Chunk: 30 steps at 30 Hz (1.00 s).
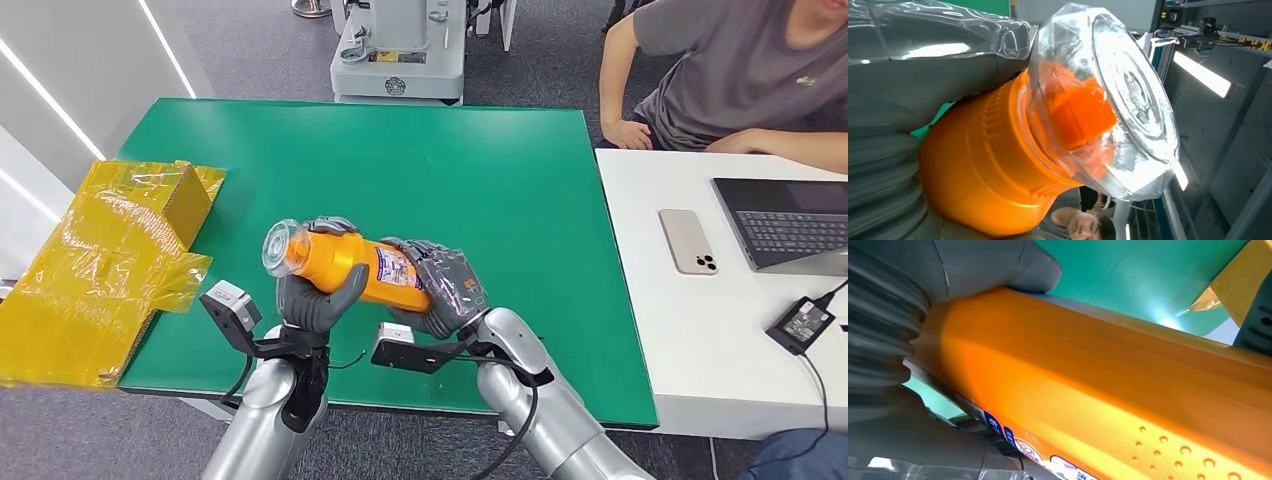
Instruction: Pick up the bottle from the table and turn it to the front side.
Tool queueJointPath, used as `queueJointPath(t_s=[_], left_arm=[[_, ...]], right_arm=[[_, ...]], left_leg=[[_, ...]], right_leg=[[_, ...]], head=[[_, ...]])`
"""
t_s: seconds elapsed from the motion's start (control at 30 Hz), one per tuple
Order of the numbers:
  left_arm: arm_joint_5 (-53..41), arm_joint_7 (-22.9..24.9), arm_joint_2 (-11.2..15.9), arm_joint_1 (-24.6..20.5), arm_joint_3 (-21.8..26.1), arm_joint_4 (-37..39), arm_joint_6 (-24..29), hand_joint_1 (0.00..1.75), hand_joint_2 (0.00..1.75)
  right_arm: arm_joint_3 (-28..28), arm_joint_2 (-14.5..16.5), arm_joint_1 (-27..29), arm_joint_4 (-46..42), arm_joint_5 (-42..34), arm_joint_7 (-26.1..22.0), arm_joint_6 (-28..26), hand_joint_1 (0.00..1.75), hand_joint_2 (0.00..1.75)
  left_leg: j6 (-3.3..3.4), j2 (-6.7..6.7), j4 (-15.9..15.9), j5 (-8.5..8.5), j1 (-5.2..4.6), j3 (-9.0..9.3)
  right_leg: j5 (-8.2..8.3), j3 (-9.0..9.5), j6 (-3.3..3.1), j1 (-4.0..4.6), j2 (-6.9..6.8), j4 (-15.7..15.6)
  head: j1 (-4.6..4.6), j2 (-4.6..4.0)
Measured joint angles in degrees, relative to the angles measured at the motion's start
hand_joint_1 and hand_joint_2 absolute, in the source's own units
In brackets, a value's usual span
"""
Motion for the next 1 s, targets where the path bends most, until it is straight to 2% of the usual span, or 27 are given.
queueJointPath(t_s=[0.03, 0.07, 0.17, 0.2, 0.5, 0.77, 1.0], left_arm=[[0.02, -0.08, 0.01, 0.01, 0.00, 0.00, 0.00, 1.75, 1.75], [0.06, -0.24, 0.01, 0.02, 0.00, 0.00, 0.01, 1.75, 1.75], [0.18, -0.67, 0.02, 0.07, 0.00, 0.00, 0.07, 1.75, 1.75], [0.19, -0.71, 0.01, 0.07, 0.00, 0.00, 0.11, 1.75, 1.75], [0.27, -0.50, -0.30, -0.04, 0.00, -0.27, 1.56, 1.75, 1.75], [0.36, -0.50, -0.31, -0.06, 0.00, -0.52, 1.74, 1.75, 1.75], [0.72, -0.50, -0.31, 0.12, 0.00, -1.12, 3.36, 1.75, 1.75]], right_arm=[[0.00, -0.01, 0.04, -0.02, 0.01, 0.00, -0.04, 1.68, 1.75], [0.00, -0.01, 0.07, -0.09, 0.02, 0.00, -0.09, 1.54, 1.75], [0.01, -0.04, 0.17, -0.38, 0.22, 0.09, -0.33, 0.31, 1.75], [0.07, -0.05, 0.20, -0.43, 0.29, 0.17, -0.53, 0.01, 1.75], [0.56, 0.03, 1.57, -2.19, -2.19, 1.64, -4.97, 0.00, 1.75], [0.63, 0.04, 2.18, -3.50, -2.51, 1.85, -5.51, 0.00, 1.75], [0.66, 0.08, 5.63, -8.27, -9.04, 0.13, -11.97, 0.00, 1.75]], left_leg=[[0.00, 0.00, 0.00, 0.00, 0.00, 0.00], [0.00, 0.00, 0.00, 0.00, 0.00, 0.00], [0.00, 0.00, 0.00, 0.00, 0.00, 0.00], [0.00, 0.00, 0.00, 0.00, 0.00, 0.00], [0.00, -0.01, 0.00, 0.00, 0.00, -0.01], [0.00, -0.01, 0.00, 0.00, 0.00, -0.01], [0.00, -0.02, -0.01, -0.01, 0.00, -0.02]], right_leg=[[0.00, 0.00, 0.00, 0.00, 0.00, 0.00], [0.00, 0.00, 0.00, 0.00, 0.00, 0.00], [0.00, 0.00, 0.00, 0.00, 0.00, 0.00], [0.00, 0.00, 0.00, 0.00, 0.00, 0.00], [0.00, 0.01, 0.00, 0.00, -0.01, 0.00], [0.00, 0.01, 0.00, 0.00, -0.01, 0.00], [-0.01, 0.01, 0.00, 0.00, -0.02, 0.00]], head=[[0.00, 0.00], [0.00, 0.00], [0.01, 0.00], [0.01, 0.00], [-0.01, 0.00], [-0.01, 0.00], [0.00, 0.00]])
